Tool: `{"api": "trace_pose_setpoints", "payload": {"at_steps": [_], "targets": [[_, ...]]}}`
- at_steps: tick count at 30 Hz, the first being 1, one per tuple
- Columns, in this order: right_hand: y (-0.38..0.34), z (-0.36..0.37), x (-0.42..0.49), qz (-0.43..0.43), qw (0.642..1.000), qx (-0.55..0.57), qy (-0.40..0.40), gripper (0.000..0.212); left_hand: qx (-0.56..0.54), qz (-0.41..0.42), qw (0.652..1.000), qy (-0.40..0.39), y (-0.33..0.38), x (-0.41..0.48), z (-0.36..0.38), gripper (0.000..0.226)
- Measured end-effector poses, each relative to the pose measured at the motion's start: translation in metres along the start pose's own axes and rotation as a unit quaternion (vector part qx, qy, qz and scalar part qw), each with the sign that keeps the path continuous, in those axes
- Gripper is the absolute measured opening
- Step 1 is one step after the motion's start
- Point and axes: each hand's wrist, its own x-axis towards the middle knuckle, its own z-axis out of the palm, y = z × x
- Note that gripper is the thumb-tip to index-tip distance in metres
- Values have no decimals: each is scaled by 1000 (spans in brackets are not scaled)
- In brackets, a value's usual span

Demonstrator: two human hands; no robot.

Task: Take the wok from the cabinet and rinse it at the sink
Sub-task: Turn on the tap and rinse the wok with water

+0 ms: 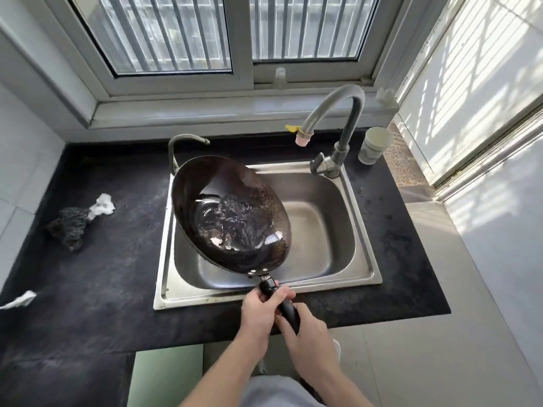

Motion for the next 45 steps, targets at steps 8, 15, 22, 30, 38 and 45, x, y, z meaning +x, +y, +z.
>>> {"api": "trace_pose_setpoints", "payload": {"at_steps": [8,15,22,30,38,45], "targets": [[2,4,-1,10,994,100,-37,20,-59,-63,996,-24,-3,-1,-8,19],[14,0,-4,-11,991,126,-44,18,15,-22,999,-21,-9,-6,-7,14],[24,-4,-5,-13,979,189,-76,15,72,19,997,11,-15,-8,-4,17],[30,5,-8,5,950,296,-102,13,103,41,993,32,-21,-9,-5,21],[36,3,-11,37,934,332,-127,14,157,57,985,50,-27,-8,-5,22],[32,1,-13,57,918,363,-149,18,183,65,979,57,-29,-8,-5,19]]}}
